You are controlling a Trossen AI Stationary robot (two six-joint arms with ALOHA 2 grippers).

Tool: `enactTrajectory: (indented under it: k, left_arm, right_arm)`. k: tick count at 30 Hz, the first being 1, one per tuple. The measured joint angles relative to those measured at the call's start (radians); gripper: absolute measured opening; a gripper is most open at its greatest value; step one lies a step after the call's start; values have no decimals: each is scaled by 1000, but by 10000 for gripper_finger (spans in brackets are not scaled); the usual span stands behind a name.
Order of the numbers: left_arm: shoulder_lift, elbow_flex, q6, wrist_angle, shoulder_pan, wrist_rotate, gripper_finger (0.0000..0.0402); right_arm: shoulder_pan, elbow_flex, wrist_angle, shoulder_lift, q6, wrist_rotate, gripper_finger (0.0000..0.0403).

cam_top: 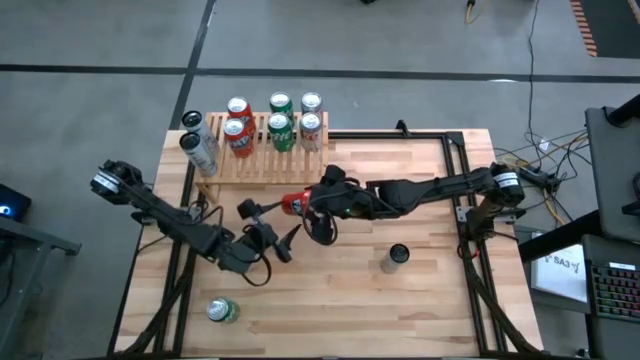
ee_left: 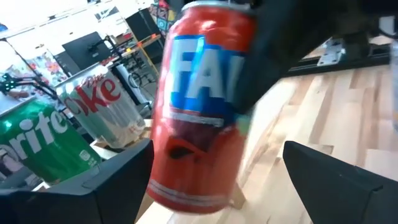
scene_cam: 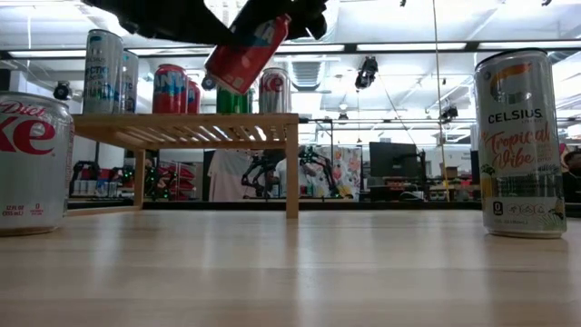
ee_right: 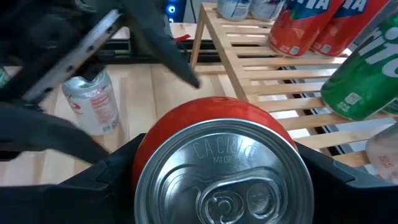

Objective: Place canned beverage on shelf
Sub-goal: Put the orange soda can on the shelf aligned with the other orange soda can

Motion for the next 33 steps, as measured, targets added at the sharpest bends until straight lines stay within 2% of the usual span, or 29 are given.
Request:
enactTrajectory:
  k: [5,10,16,24,30,33]
  left_arm:
    - [0,-12,-13,1,36,17,343]
    - [19,-13,-10,2,74,85,343]
    - [65,-8,-13,23,99,86,340]
    - [90,8,-13,26,100,56,273]
    - [82,8,-24,27,95,47,273]
    - [81,8,-44,38,85,23,273]
  right_arm:
    - [6,0,4,0,5,-4,282]
    - [6,0,-9,1,6,-3,282]
    - [6,-2,-13,3,7,-2,282]
    - [6,-2,-15,6,3,-4,282]
    - [6,-2,-10,5,3,-10,282]
    - [6,-2,11,5,1,-9,321]
